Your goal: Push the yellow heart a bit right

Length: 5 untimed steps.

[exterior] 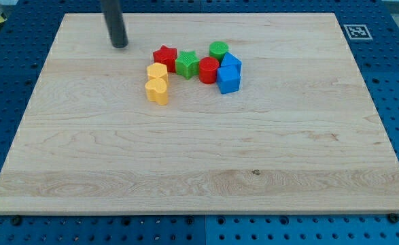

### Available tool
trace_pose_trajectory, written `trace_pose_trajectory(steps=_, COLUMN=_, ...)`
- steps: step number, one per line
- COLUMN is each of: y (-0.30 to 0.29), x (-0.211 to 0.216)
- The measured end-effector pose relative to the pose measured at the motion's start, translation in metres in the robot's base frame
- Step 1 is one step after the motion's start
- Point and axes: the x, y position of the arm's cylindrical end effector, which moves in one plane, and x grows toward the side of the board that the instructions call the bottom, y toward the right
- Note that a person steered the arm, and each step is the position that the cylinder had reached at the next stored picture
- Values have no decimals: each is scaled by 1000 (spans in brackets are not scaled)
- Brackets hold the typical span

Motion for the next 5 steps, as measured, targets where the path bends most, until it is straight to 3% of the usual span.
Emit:
trace_pose_trajectory(steps=2, y=25, x=98)
trace_pose_trajectory(steps=5, y=111, x=159)
